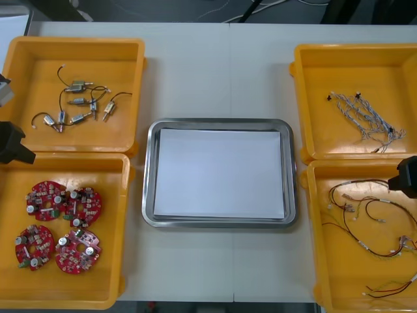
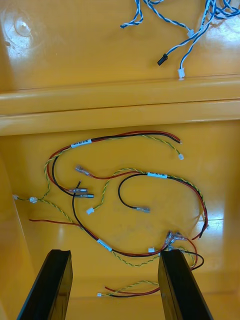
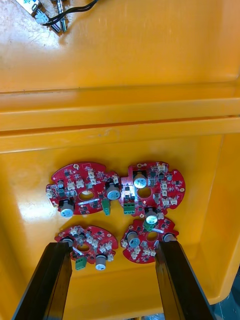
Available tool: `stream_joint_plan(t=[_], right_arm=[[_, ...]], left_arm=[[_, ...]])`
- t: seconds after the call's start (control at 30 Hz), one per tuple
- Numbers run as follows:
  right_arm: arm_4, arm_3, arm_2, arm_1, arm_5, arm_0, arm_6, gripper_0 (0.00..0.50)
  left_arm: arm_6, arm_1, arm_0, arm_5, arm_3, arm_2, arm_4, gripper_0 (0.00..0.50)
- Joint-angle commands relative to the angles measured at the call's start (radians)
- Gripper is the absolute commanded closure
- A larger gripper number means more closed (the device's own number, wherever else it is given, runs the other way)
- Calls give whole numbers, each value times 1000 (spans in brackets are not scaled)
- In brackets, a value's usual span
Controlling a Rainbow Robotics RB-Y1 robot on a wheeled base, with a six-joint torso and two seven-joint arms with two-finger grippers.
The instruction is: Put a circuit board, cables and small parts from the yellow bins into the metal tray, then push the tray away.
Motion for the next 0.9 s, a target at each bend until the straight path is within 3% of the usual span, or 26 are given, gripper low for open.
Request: stream_joint_plan(t=[0.03, 0.6, 0.9], right_arm=[[-19, -30, 10, 12, -2, 30, 46, 0], [44, -30, 10, 12, -87, 133, 420, 0], [45, -30, 10, 12, -152, 200, 569, 0]], left_arm=[[-86, 24, 4, 7, -11, 44, 4, 0], [-439, 38, 193, -3, -80, 171, 8, 0], [-591, 38, 345, -123, -122, 242, 11, 0]])
